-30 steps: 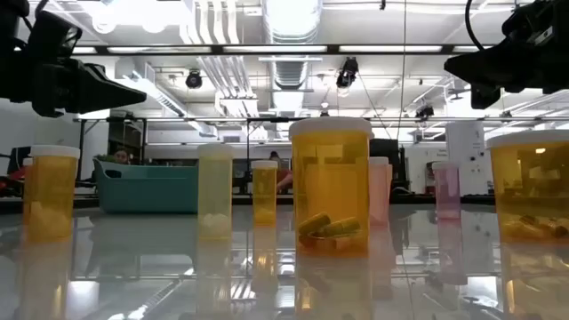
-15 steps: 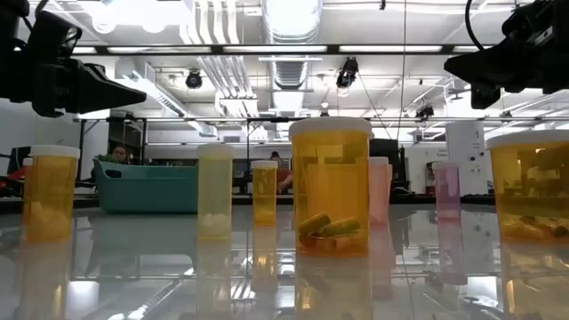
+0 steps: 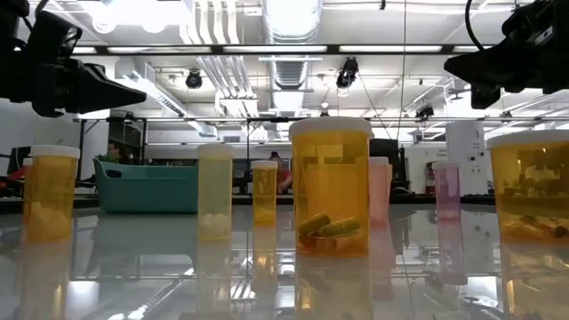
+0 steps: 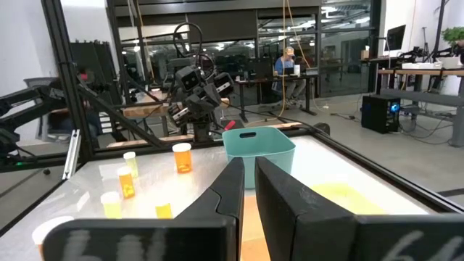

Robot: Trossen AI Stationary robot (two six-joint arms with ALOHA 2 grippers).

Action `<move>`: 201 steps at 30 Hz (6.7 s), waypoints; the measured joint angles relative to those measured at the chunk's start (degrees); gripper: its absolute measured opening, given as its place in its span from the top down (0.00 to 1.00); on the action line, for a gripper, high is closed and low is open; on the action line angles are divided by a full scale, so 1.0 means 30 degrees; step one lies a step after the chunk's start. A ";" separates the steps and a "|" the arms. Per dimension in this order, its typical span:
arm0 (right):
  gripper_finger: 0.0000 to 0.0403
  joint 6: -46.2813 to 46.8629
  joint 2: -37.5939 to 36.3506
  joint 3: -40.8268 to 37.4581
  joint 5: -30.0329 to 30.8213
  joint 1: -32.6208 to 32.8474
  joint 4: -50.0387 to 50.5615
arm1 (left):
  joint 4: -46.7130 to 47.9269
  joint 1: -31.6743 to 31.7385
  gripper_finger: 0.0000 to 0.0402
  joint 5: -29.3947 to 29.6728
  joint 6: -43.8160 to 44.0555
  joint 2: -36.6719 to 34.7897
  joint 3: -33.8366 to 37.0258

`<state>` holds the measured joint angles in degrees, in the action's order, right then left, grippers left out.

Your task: Pick and place medicine bottles into bin by pill shape (circle, oval)

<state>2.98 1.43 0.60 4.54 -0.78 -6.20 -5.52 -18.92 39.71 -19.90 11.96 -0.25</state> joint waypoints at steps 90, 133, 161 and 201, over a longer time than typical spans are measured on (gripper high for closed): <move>0.93 -0.0043 0.0000 0.0000 0.0000 -0.0007 -0.0904 | -0.0007 -0.0001 0.90 0.0004 0.0000 -0.0012 0.0000; 0.93 0.7074 0.0080 -0.0005 0.3062 0.0000 -0.5337 | -1.3674 0.0015 0.89 -0.2385 0.3432 0.0076 0.0007; 0.93 0.1628 1.3767 0.9873 0.3002 0.0462 -0.5492 | -1.8098 0.0022 0.89 -0.0527 -0.4014 0.0163 -0.0408; 0.93 0.1508 3.2465 2.7714 0.3498 0.4753 0.8475 | -1.8134 0.0015 0.89 -0.0608 -0.4829 0.0200 -0.0583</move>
<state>7.51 98.83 83.74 15.03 13.48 19.23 -59.92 -18.87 37.89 -34.39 12.56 -2.00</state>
